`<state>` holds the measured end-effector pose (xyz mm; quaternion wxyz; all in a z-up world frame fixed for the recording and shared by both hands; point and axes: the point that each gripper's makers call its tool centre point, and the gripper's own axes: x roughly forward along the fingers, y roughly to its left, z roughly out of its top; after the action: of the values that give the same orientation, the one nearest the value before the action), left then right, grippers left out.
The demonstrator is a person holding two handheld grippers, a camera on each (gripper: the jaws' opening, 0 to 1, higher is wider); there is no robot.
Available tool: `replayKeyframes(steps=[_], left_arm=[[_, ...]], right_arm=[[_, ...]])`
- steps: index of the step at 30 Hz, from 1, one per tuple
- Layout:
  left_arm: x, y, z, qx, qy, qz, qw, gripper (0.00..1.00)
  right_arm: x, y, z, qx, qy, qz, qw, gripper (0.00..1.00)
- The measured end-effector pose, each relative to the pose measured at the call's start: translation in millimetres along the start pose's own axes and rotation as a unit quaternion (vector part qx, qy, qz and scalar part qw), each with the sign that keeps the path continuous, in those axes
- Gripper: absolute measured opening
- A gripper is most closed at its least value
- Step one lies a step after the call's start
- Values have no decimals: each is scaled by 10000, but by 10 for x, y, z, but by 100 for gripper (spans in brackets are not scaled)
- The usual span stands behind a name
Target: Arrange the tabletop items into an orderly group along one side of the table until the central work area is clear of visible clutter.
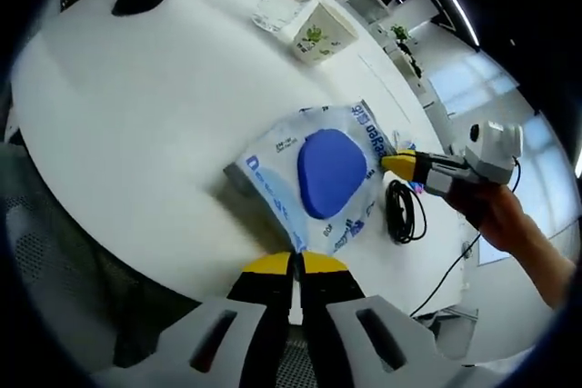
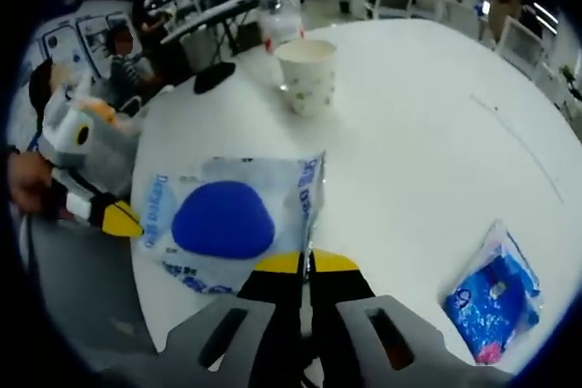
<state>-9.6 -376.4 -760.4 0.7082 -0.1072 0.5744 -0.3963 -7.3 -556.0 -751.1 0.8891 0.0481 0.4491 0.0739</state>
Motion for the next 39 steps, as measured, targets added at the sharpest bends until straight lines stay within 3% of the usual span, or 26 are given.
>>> replayKeyframes(steps=[18, 30, 39], left_arm=[[-88, 189, 177, 425, 84, 140, 9990, 0], [-102, 339, 531, 653, 15, 257, 9975, 0], [-111, 416, 641, 954, 52, 317, 9949, 0]], right_arm=[[-134, 220, -170, 847, -212, -258, 9958, 0], [-198, 479, -281, 1173, -282, -353, 9921, 0], [-183, 702, -404, 1452, -304, -337, 9884, 1]])
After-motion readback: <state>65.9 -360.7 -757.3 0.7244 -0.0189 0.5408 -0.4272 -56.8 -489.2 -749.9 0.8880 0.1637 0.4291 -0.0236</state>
